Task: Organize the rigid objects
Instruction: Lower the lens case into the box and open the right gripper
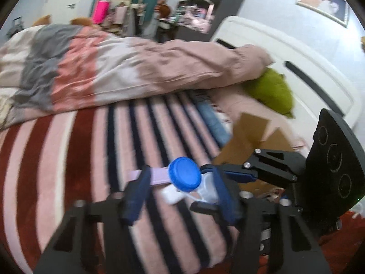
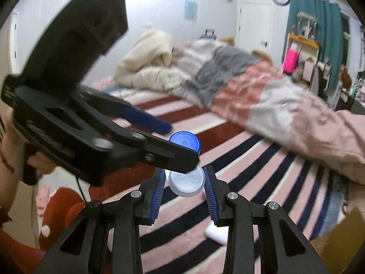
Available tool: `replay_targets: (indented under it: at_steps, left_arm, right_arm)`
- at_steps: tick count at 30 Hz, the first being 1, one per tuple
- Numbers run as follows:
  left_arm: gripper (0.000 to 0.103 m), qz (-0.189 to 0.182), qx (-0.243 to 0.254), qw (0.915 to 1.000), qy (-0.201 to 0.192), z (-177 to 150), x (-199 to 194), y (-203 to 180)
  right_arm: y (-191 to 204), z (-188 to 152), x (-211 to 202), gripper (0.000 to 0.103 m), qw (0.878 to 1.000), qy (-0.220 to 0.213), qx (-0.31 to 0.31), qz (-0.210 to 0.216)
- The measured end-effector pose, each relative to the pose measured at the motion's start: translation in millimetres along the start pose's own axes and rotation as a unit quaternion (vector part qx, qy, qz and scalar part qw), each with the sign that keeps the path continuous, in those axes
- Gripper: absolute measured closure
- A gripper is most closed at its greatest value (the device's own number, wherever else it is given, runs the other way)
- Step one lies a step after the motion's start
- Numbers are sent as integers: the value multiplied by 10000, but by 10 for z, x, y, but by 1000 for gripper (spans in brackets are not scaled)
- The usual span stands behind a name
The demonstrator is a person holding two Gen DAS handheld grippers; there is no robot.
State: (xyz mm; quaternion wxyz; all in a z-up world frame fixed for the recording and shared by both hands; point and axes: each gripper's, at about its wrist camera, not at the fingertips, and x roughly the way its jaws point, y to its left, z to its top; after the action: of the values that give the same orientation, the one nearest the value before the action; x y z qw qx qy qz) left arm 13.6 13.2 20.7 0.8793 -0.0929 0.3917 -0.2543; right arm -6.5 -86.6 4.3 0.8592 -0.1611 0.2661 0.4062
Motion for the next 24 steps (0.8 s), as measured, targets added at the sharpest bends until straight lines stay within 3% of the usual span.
replay_targets:
  at_steps: [1, 3, 11, 18, 24]
  left_arm:
    - [71, -163, 49, 9999, -2, 50, 15, -91]
    - [74, -225, 238, 9995, -14, 136, 68, -287]
    - [74, -551, 926, 9934, 390, 455, 626, -1110]
    - [74, -879, 1314, 9814, 1085, 559, 1373, -1643]
    - [74, -790, 1406, 9771, 1390, 545, 1657, -1723]
  right_arm:
    - [-29, 1, -108, 74, 10000, -79, 7, -41]
    - [-85, -21, -283, 74, 9998, -171, 56, -129]
    - [-607, -313, -893, 75, 9952, -323, 629, -682]
    - [-1171, -661, -1194, 76, 9838, 209, 1317, -1197]
    - [-1422, -883, -1190, 76, 9741, 745, 1592, -1421]
